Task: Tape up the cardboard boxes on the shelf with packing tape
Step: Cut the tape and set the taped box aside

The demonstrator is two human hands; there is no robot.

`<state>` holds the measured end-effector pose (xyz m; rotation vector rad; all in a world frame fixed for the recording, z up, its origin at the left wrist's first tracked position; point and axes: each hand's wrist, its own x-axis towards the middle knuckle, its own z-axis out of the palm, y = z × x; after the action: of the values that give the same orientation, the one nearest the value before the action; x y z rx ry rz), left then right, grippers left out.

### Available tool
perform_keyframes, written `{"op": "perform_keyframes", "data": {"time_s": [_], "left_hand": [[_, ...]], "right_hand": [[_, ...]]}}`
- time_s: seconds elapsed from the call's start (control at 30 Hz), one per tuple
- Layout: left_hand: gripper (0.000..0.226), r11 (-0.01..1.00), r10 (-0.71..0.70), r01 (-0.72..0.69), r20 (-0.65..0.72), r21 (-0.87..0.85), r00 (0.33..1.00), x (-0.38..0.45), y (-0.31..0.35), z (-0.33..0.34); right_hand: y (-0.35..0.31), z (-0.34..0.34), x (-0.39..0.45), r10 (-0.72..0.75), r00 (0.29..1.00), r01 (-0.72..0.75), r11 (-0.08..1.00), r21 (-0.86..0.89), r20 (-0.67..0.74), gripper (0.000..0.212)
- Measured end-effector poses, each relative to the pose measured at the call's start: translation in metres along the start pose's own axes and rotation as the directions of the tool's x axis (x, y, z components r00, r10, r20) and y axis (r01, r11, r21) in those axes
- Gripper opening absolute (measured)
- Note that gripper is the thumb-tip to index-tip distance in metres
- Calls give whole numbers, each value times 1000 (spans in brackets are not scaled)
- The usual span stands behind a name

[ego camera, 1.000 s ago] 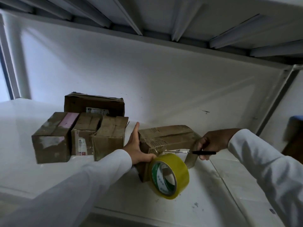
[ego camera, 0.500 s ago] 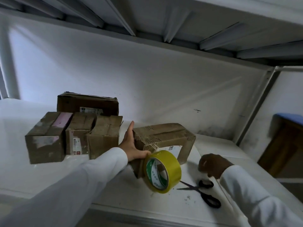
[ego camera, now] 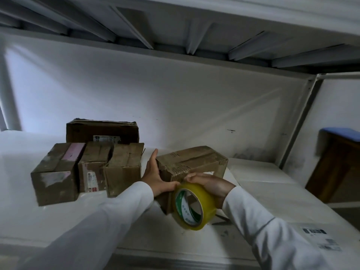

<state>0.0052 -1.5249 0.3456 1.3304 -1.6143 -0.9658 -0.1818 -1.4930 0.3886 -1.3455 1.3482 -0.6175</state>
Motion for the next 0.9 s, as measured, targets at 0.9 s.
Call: {"op": "perform_keyframes", "data": {"time_s": [0.9], "left_hand": [[111,967,75,-40,-132,253,988,-11,36,4]], "right_hand": [[22,-43,-48,19,926,-46,997,-61,-376,12]]}}
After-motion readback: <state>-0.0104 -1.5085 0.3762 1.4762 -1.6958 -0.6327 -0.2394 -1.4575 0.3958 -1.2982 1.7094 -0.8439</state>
